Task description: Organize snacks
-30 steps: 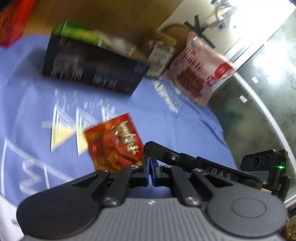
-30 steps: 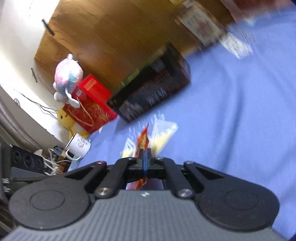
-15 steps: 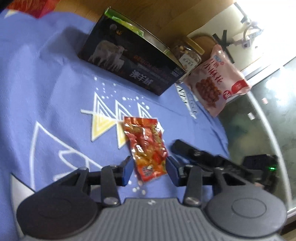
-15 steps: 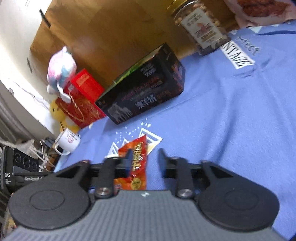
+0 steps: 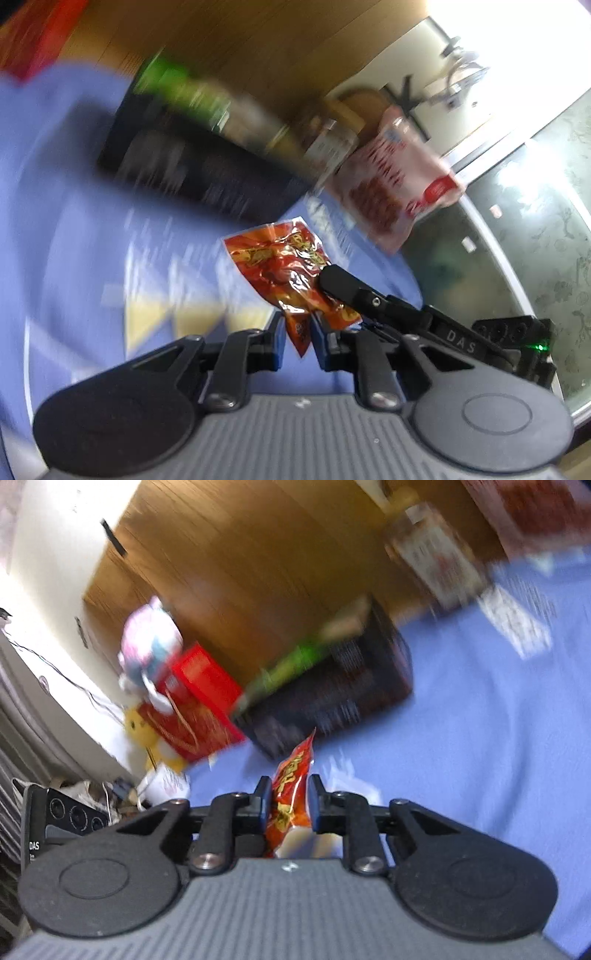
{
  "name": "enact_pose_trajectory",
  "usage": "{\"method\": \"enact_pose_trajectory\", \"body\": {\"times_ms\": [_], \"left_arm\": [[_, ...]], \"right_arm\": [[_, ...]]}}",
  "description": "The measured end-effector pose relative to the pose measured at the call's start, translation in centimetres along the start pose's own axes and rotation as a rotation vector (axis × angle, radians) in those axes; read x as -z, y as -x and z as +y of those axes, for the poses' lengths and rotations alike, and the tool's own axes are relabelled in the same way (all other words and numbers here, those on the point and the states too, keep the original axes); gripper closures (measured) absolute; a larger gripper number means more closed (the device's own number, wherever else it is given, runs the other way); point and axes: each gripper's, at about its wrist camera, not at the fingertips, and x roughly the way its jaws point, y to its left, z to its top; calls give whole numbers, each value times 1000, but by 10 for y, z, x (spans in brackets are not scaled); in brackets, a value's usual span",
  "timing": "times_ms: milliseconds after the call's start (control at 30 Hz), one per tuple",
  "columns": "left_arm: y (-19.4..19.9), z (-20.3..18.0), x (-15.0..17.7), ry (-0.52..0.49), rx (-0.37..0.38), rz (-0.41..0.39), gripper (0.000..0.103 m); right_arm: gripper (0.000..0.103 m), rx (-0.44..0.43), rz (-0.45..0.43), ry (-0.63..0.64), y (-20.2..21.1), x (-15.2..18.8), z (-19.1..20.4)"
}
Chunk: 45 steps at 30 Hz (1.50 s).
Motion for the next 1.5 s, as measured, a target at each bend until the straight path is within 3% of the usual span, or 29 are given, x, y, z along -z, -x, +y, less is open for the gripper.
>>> {"method": "enact_pose_trajectory", "body": {"times_ms": [100,300,467,567,667,867,933,1100,1167,1267,1300,1333,1367,1500], "left_arm": [[-6,-20,-40,-100,-25,-45,88],[-50,-19,-111,-159,-106,-53,88],[-93,-6,-130,-184,-256,-12,88],[-102,1,-130,-211,-355,-30,83],[-95,-4,-130,-213,-365,-54,81],[-60,-36,-108,-260,-412,-121,77],[-45,-49,-92,-280,-450,-145,67],[-18,-77,-41,-355,-569,-191,59],[-9,-83,-21,-387,-626,-206,54],[5,-90,7,-402,-678,-213,45],[10,-92,16,-398,-686,-215,33],[15,-94,25,-396,-697,-219,10],[21,-97,32,-393,-717,-238,0],[38,-112,60,-423,-768,-276,0]], "right_arm": [[80,-11,-78,51,-12,-36,7],[79,56,-144,120,-62,-88,-7],[76,151,-119,182,-99,-92,-22],[73,226,-110,250,-112,-86,-23],[72,269,-128,286,-105,-81,-20],[72,274,-137,282,-62,-72,-6],[67,287,-116,297,-49,-60,1],[60,312,-68,340,-22,-20,22],[53,320,-53,339,-9,-4,30],[32,324,-52,317,15,16,39],[21,332,-55,313,21,21,42],[11,338,-57,311,28,25,45],[9,340,-58,314,36,30,48],[0,347,-34,294,55,43,53]]}}
